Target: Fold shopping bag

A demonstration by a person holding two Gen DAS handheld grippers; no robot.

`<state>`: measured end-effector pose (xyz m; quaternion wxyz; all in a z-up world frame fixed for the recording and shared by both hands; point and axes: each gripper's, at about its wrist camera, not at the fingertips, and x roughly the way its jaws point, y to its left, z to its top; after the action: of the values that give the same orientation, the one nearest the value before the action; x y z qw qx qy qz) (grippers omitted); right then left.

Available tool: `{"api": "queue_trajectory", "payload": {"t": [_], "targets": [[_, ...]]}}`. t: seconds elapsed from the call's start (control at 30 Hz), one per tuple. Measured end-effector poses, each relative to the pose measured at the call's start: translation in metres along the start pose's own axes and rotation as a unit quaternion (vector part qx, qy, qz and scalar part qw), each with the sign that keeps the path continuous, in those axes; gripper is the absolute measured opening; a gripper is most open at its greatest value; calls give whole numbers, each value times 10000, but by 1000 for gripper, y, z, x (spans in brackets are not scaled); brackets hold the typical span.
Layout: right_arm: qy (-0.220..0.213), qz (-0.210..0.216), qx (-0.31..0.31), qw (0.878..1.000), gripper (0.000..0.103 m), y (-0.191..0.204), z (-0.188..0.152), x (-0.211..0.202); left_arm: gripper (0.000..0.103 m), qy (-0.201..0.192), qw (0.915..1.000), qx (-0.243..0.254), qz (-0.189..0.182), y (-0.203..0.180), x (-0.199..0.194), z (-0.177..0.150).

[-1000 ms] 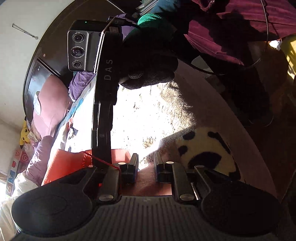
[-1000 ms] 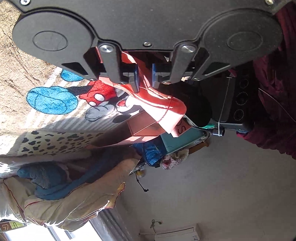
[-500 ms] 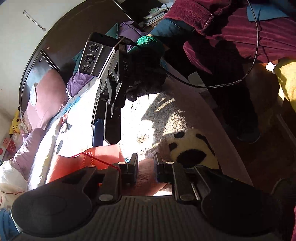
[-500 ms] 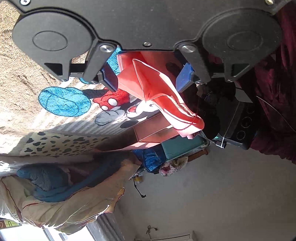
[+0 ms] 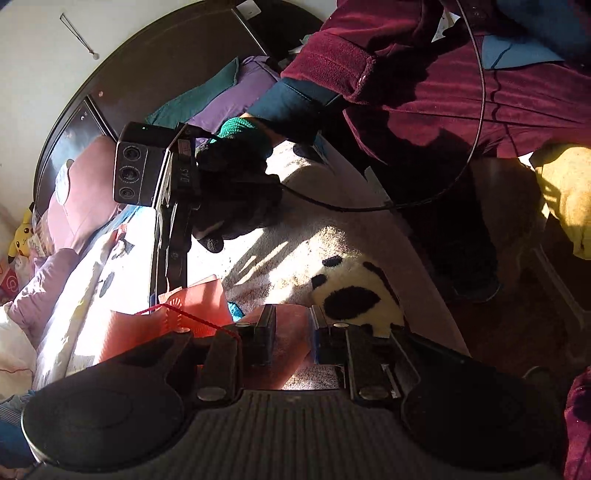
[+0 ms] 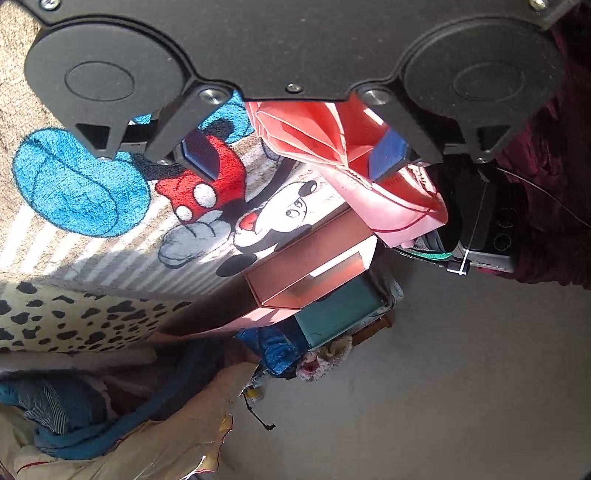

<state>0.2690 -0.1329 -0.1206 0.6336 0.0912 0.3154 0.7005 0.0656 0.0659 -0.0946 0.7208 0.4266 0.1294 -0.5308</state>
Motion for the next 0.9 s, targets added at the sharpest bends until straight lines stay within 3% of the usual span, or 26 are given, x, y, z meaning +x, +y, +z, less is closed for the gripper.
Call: {"api": "queue_trajectory", "payload": {"t": [0.13,0.3,0.37,0.5,0.57,0.73,0.87,0.9], "targets": [[263,644,-7,9976,91,4,-2,1,17,-75,9995,-305,-56,5,-4,-6],[425,409,-636,9962,95,32,-11,-4,17,-149,9983,-548,-98,9,-6,-13],[540,173,-1182,9914,97,49,-15,-1,17,-164,9978,-626,-105,10,-6,-14],[1029,-773,-2796,9515,98,96,-36,19,17,-146,9957,-906,-143,16,-3,-17],[1100,-1182,-3044,9387,99,111,-43,27,17,-127,9952,-958,-156,17,0,-16],[1334,-2430,-4077,8700,101,147,-77,50,17,-93,9932,-1148,-177,19,2,-19],[1150,-3026,-4309,8424,97,154,-87,62,17,-65,9915,-1284,-199,22,2,-20],[1081,-3130,-4375,8360,91,155,-88,63,17,-58,9912,-1307,-198,22,2,-20]]}}
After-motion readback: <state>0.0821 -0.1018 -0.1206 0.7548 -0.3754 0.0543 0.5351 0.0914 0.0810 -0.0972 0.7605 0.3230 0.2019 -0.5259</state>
